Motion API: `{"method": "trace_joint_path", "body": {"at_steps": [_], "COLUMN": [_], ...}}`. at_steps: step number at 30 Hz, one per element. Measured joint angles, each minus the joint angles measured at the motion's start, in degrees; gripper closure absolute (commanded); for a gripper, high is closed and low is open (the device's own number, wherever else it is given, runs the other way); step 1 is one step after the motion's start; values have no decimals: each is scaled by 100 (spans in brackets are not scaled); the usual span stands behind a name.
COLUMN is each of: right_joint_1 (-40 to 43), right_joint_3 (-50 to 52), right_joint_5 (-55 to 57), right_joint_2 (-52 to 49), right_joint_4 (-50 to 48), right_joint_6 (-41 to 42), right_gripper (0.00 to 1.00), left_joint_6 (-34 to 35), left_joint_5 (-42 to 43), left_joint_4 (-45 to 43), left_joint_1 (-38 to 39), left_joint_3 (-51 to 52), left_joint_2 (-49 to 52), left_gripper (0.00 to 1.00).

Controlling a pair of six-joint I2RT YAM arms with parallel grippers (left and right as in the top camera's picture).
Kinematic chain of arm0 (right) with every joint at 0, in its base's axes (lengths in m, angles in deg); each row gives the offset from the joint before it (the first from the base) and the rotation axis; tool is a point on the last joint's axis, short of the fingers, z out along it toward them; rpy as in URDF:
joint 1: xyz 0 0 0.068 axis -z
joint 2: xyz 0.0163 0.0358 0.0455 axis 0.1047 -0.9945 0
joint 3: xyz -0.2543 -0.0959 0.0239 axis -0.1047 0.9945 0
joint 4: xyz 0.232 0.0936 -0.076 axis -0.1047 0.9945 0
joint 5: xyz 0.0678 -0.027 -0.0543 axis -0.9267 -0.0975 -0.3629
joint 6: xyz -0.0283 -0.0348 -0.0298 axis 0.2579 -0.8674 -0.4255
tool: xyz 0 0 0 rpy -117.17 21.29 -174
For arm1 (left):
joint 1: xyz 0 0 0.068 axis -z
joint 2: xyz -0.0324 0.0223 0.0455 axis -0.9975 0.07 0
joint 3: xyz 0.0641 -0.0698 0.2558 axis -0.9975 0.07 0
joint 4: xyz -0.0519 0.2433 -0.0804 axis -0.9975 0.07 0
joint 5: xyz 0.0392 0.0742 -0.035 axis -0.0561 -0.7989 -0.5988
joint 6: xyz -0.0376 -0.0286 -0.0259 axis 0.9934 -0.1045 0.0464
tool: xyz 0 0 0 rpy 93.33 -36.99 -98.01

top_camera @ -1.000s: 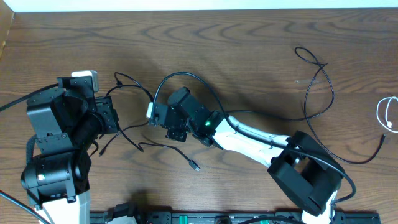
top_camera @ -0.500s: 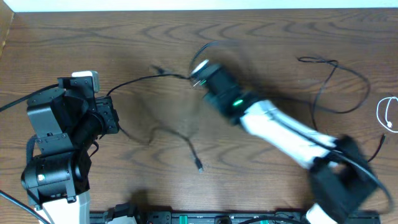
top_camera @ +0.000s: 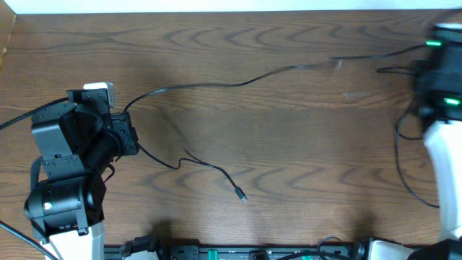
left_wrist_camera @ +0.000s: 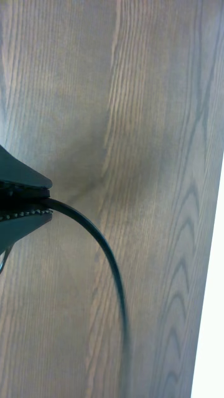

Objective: Untangle cables

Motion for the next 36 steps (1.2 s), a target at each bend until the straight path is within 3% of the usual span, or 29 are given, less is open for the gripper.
{"method": "trace_joint_path", "body": {"at_steps": [8,15,26,27,28,29,30,31,36], "right_joint_1": [1818,1998,2312,2393,2455,2529,2594,2649,2717], "right_joint_3": [0,2,2,2,2,2,2,2,2], "right_joint_5": [-2562,-4437,-3364,-3401,-3445,-3571,-3729,-3904,-4640], "right_joint_2": [33,15,-909,-1064,-1202,-1381,-1543,-1703,-2358], "right_joint_4": [-46,-479,-562,-562,-557,-544,-538,-522,-229], "right_joint_6": [804,999,1056,1084,1126,1200,1272,1351,1733], "right_gripper": [99,99,99,91,70,43,7,1,1], "left_joint_6": [0,0,0,0,0,0,0,0,2], "left_joint_5": [0,-2,2,2,2,2,2,2,2], "left_joint_4": [109,345,671,678,682,684,684,686,693], "left_joint_1": [0,0,0,0,0,0,0,0,0], "left_joint_3": [0,0,0,0,0,0,0,0,0], "left_joint_2": [0,0,0,0,0,0,0,0,0], "left_gripper": [93,93,93,93,93,93,93,93,93]}}
